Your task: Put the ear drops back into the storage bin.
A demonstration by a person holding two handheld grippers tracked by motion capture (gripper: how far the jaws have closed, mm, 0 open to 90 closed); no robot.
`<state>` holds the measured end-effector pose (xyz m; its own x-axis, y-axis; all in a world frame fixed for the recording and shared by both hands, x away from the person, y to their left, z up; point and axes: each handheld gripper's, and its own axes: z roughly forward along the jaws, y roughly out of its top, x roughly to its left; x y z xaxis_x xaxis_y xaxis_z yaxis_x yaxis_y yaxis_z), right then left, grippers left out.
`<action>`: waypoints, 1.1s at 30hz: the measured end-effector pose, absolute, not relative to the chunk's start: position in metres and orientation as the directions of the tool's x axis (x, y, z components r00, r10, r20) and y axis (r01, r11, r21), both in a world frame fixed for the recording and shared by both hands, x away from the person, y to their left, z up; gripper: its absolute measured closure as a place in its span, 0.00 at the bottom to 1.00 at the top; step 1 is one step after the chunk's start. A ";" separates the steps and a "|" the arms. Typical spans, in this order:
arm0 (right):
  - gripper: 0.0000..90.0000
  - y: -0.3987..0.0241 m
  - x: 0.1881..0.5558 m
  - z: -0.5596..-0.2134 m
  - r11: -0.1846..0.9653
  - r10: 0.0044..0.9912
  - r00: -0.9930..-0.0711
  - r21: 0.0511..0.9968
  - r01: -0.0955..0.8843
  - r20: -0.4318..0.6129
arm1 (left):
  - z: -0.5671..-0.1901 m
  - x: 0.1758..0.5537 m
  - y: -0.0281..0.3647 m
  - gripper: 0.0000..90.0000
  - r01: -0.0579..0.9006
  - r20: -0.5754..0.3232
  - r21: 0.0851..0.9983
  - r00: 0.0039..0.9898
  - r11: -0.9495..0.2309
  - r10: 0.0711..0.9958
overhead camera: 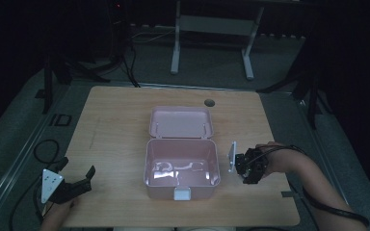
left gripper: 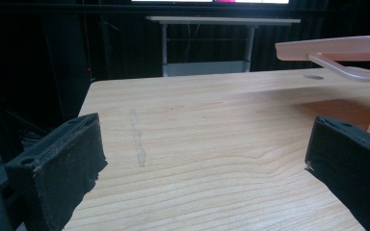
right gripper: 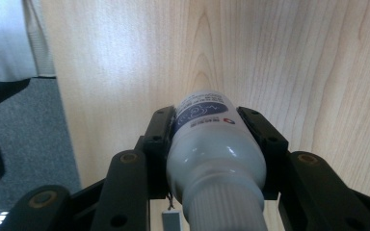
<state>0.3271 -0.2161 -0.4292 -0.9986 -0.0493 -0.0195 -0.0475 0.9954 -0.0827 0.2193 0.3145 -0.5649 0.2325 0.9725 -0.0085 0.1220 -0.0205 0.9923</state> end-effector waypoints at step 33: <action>0.66 -0.158 0.319 -0.344 0.993 -0.111 -0.992 -0.031 -0.110 -0.053 | -0.565 0.219 0.315 0.00 0.121 -0.010 0.992 0.234 -0.019 0.972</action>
<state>0.3194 -0.1582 -0.3441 -0.9924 -0.1114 -0.0531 -0.1099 0.9935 -0.0307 0.2191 0.3147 -0.5649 0.2342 0.9721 -0.0098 0.1212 -0.0192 0.9924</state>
